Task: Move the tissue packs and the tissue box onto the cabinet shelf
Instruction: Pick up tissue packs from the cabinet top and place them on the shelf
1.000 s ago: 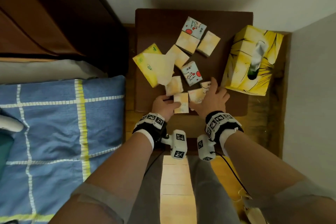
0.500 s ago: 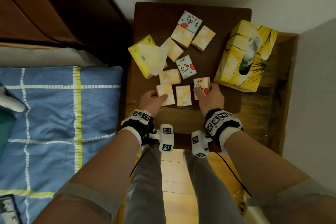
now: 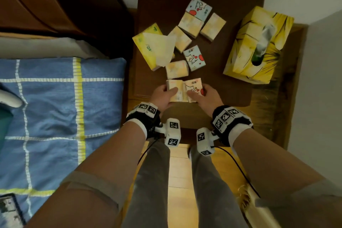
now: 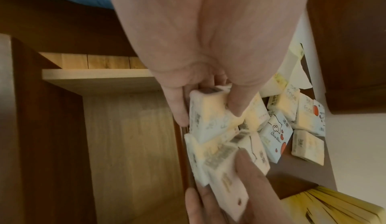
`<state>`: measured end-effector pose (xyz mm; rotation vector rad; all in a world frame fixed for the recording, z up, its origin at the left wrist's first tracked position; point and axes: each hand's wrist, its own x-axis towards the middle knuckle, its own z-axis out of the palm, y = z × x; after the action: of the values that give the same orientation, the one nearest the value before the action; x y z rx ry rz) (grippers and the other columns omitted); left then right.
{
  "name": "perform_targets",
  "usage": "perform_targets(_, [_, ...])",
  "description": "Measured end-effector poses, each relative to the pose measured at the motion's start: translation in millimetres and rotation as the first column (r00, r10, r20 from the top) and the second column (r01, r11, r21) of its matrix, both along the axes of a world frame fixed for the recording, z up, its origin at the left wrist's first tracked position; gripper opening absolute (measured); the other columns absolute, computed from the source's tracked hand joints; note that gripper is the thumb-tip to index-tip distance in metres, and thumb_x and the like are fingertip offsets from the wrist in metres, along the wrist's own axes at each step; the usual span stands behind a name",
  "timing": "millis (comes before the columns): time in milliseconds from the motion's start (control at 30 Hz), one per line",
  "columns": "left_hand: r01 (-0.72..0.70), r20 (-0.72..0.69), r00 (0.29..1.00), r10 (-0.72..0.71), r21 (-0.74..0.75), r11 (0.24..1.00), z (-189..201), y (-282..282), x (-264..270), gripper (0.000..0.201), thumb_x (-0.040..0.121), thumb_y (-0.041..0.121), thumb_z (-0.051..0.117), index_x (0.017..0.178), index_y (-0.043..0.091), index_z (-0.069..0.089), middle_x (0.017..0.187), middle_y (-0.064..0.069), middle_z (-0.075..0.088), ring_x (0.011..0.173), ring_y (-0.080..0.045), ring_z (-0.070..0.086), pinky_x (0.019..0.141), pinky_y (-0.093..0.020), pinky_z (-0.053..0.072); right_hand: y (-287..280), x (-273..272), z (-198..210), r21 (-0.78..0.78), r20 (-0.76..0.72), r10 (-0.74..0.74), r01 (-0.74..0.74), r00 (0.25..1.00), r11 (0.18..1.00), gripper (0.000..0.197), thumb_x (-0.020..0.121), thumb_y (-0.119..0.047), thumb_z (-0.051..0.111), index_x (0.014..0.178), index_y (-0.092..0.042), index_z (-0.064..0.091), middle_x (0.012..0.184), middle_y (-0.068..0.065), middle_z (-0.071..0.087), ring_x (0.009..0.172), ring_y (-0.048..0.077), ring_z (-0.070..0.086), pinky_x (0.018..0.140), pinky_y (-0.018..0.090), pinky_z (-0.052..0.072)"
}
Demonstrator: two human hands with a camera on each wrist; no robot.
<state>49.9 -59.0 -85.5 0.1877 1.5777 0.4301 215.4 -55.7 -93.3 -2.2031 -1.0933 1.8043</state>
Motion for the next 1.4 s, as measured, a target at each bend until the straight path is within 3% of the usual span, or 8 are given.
perform_targets(233, [0.069,0.152,0.987,-0.054,-0.096,0.993,7.0,-31.4,-18.3,0.036,0.097,0.014,0.058,0.132,0.01,0.052,0.128,-0.01,0.061,0.121,-0.028,0.058,0.1,-0.045,0.051,-35.5,4.1,16.3,-0.181,-0.145,-0.24,0.213,0.96,0.96,0.053,0.081,-0.024,0.076,0.127,-0.009,0.054,0.115,0.007,0.068,0.098,0.02,0.07,0.088,0.041,0.059])
perform_targets(467, [0.288,-0.123,0.946,-0.3,-0.104,0.952,-21.7,-90.9,-29.2,0.038,0.092,0.022,0.065,0.122,0.012,0.045,0.123,-0.008,0.059,0.113,-0.031,0.062,0.093,-0.049,0.056,-90.8,-5.9,3.4,-0.224,0.001,-0.095,0.093,0.995,0.97,0.055,0.082,-0.023,0.075,0.131,-0.017,0.049,0.12,0.007,0.063,0.11,0.027,0.064,0.092,0.048,0.056])
perform_targets(633, [0.551,-0.428,0.746,-0.511,-0.035,0.834,-38.5,-103.0,-35.1,0.044,0.091,0.038,0.065,0.127,0.015,0.058,0.118,-0.004,0.067,0.106,-0.025,0.065,0.091,-0.037,0.053,-97.1,-15.6,-29.4,-0.108,0.055,-0.085,0.09,0.995,0.99,0.047,0.083,-0.024,0.074,0.125,-0.013,0.056,0.106,0.001,0.065,0.106,0.025,0.064,0.094,0.045,0.054])
perform_targets(800, [0.631,-0.505,0.674,-0.539,0.015,0.776,-60.5,-102.0,-32.1,0.048,0.089,0.027,0.069,0.132,0.026,0.048,0.101,0.001,0.066,0.089,-0.018,0.064,0.06,-0.02,0.043,-93.5,-19.8,-65.1,-0.213,-0.004,-0.219,0.213,0.976,0.953,0.022,0.079,-0.022,0.077,0.093,-0.016,0.061,0.11,0.007,0.069,0.106,0.027,0.066,0.094,0.046,0.055])
perform_targets(967, [0.729,-0.509,0.593,-0.624,0.01,0.685,-72.3,-97.4,-33.1,0.034,0.091,0.029,0.067,0.124,0.025,0.061,0.099,0.001,0.066,0.09,-0.019,0.065,0.059,-0.022,0.044,-96.6,-24.5,-76.9,-0.215,-0.037,-0.27,0.256,0.962,0.942,0.044,0.08,-0.019,0.077,0.12,-0.014,0.059,0.115,0.007,0.069,0.105,0.026,0.067,0.092,0.046,0.056])
perform_targets(1167, [0.866,-0.553,0.406,-0.728,-0.023,0.5,-79.9,-97.0,-42.4,0.051,0.093,0.029,0.062,0.142,0.036,0.049,0.147,-0.007,0.045,0.114,-0.023,0.06,0.087,-0.031,0.053,-96.4,-32.9,-89.4,-0.229,-0.003,-0.158,0.153,0.987,0.961,0.026,0.081,-0.024,0.075,0.102,-0.018,0.061,0.107,0.006,0.069,0.103,0.026,0.066,0.094,0.043,0.055])
perform_targets(1266, [0.793,-0.633,0.463,-0.62,-0.016,0.609,-80.5,-107.3,-51.4,0.048,0.093,0.026,0.059,0.14,0.035,0.048,0.141,-0.006,0.039,0.096,-0.021,0.062,0.073,-0.029,0.05,-96.6,-39.0,-90.5,-0.215,0.108,-0.031,0.053,0.994,0.975,0.036,0.084,-0.026,0.072,0.115,-0.011,0.063,0.107,0.007,0.066,0.102,0.026,0.063,0.086,0.032,0.051])
perform_targets(1400, [0.548,-0.618,0.64,-0.456,-0.049,0.835,-87.5,-109.9,-82.0,0.047,0.091,0.023,0.058,0.137,0.022,0.047,0.138,-0.007,0.046,0.106,-0.027,0.062,0.076,-0.031,0.045,-91.6,-43.6,-91.2,-0.215,0.177,-0.062,0.1,0.982,0.972,0.041,0.084,-0.028,0.072,0.118,-0.009,0.061,0.112,0.009,0.068,0.103,0.029,0.064,0.084,0.036,0.051])
